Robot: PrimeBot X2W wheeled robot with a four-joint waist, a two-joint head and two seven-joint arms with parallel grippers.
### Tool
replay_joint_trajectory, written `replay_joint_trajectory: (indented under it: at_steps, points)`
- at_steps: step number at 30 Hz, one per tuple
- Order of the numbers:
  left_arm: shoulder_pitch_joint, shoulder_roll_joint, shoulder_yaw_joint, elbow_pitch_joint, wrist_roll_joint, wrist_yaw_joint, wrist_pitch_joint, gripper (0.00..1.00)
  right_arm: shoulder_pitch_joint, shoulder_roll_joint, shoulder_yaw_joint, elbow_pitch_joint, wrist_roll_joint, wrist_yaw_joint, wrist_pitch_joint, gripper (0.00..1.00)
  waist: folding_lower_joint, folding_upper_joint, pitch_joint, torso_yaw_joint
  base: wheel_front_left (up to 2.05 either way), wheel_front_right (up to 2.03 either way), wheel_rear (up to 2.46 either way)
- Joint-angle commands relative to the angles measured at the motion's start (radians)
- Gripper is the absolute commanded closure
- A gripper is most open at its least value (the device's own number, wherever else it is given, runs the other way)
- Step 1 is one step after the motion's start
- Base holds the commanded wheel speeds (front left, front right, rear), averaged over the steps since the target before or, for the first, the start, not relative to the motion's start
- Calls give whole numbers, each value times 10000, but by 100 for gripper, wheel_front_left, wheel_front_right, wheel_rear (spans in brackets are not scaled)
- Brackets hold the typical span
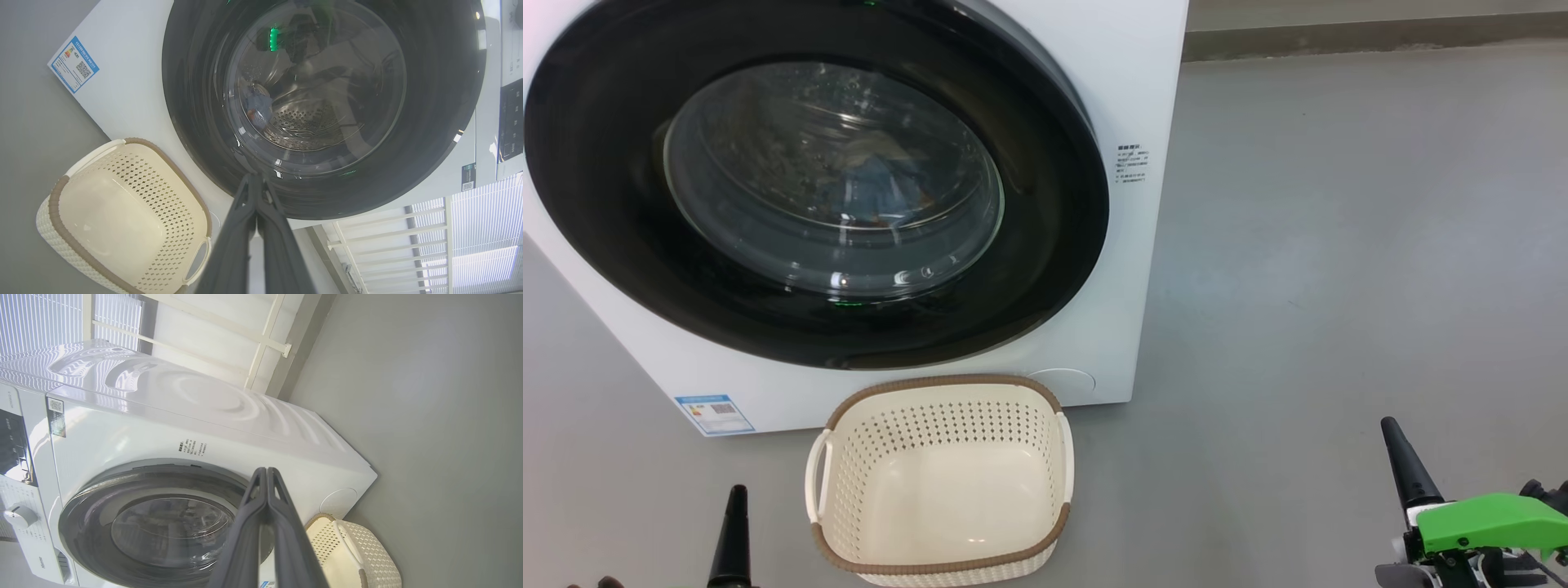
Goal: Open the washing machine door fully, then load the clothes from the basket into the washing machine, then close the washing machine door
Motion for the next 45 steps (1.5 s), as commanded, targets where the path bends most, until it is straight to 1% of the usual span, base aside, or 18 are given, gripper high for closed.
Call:
replay_joint_trajectory:
  at_steps: [1,3,33,45]
  points:
    - [-447,116,272,-341,-384,3,102,100,-501,-72,85,-335,439,2,123,100,-1,-1,-5,9,0,0,0]
    - [-455,114,275,-350,-493,3,131,100,-504,-65,68,-350,525,2,152,100,-1,-1,-7,13,0,0,0]
    - [-732,28,376,-630,-3966,4,1040,100,-587,157,-461,-827,3256,2,1067,100,-1,-1,-78,142,0,0,0]
    - [-732,28,376,-632,-3966,4,1040,100,-588,159,-464,-827,3253,2,1070,100,-1,-1,-78,142,0,0,0]
